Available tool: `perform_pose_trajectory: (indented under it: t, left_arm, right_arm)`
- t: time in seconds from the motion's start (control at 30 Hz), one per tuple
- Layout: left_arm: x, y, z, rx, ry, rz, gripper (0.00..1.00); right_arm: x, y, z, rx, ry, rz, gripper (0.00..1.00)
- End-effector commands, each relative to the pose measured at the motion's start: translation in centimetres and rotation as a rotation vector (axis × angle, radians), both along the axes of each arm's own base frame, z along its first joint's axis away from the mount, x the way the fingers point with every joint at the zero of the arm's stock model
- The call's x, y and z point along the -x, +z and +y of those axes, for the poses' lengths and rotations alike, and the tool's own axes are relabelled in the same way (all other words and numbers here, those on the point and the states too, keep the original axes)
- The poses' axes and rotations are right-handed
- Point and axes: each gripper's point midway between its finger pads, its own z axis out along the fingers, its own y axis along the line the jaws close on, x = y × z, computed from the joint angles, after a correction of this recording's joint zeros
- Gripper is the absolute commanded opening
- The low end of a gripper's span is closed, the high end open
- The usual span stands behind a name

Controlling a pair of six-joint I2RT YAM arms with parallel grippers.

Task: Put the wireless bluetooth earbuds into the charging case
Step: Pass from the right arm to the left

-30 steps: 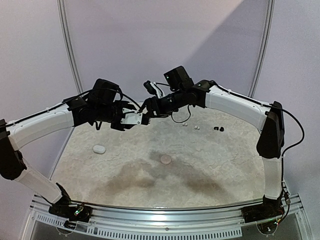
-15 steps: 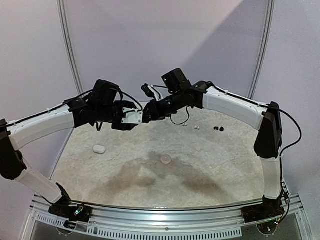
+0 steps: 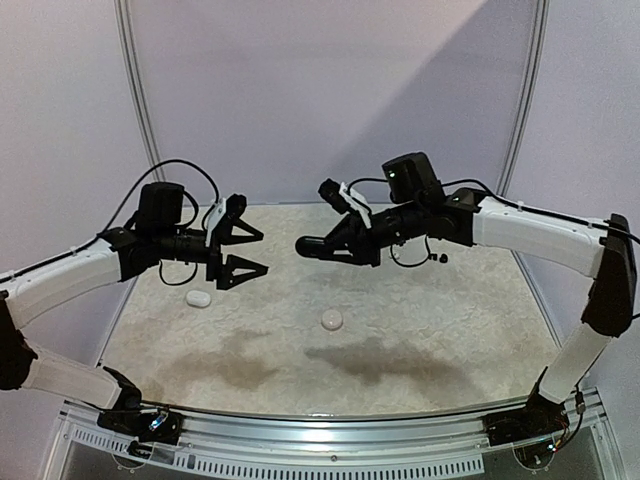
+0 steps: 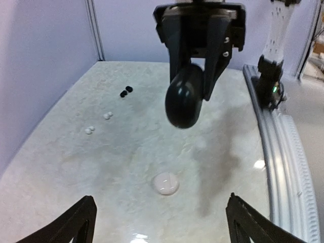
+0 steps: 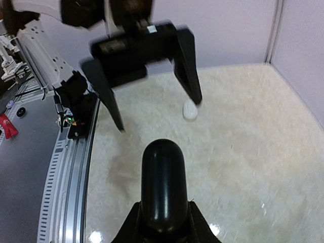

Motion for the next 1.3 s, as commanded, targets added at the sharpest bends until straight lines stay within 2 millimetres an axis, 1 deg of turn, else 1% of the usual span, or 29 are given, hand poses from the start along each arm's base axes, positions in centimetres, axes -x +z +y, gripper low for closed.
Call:
perform_pose_trajectory:
  t: [0.0, 0.07, 0.17, 0.27, 0.4, 0.53, 0.67, 0.77, 0.9, 1.2, 1.27]
  left_arm:
    - [1.1, 4.4, -2.1, 0.295, -0.089, -0.034, 0.79]
    - [1.4, 4.0, -2.2, 0.309, -0.089, -0.053, 0.74]
    - [1.7, 3.5, -2.4, 0.325, -0.097, -0.051, 0.68]
    - [1.8, 3.5, -2.8, 0.331, -0.096, -0.064, 0.59]
    - [2.0, 3.2, -3.3, 0.331, -0.104, -0.062, 0.59]
    - [2.4, 2.9, -3.8, 0.331, -0.108, -0.037, 0.57]
    - [2.6, 2.7, -4.1, 0.325, -0.117, -0.034, 0.48]
    - [2.8, 2.8, -4.5, 0.326, -0.132, -0.04, 0.38]
    - [3.1, 2.9, -4.9, 0.326, -0.144, -0.038, 0.28]
    - [3.3, 3.2, -5.4, 0.329, -0.157, -0.04, 0.26]
    - [3.4, 3.2, -5.5, 0.329, -0.161, -0.04, 0.27]
  right_arm:
    - [0.7, 5.8, 1.0, -0.201, 0.125, -0.279, 0.0]
    - [0.6, 6.2, 1.3, -0.21, 0.129, -0.269, 0.0]
    - [0.5, 5.9, 2.1, -0.195, 0.141, -0.263, 0.0]
    - [0.7, 5.7, 2.9, -0.194, 0.159, -0.276, 0.0]
    - [1.2, 5.5, 3.6, -0.186, 0.194, -0.267, 0.0]
    - [1.8, 4.6, 3.8, -0.168, 0.219, -0.237, 0.0]
    - [1.9, 4.5, 3.9, -0.162, 0.223, -0.225, 0.0]
    - [1.7, 4.2, 3.9, -0.148, 0.211, -0.22, 0.0]
    - [1.7, 4.1, 3.9, -0.148, 0.211, -0.216, 0.0]
    - [1.6, 3.7, 3.8, -0.132, 0.2, -0.214, 0.0]
    - [1.5, 3.7, 3.8, -0.13, 0.195, -0.214, 0.0]
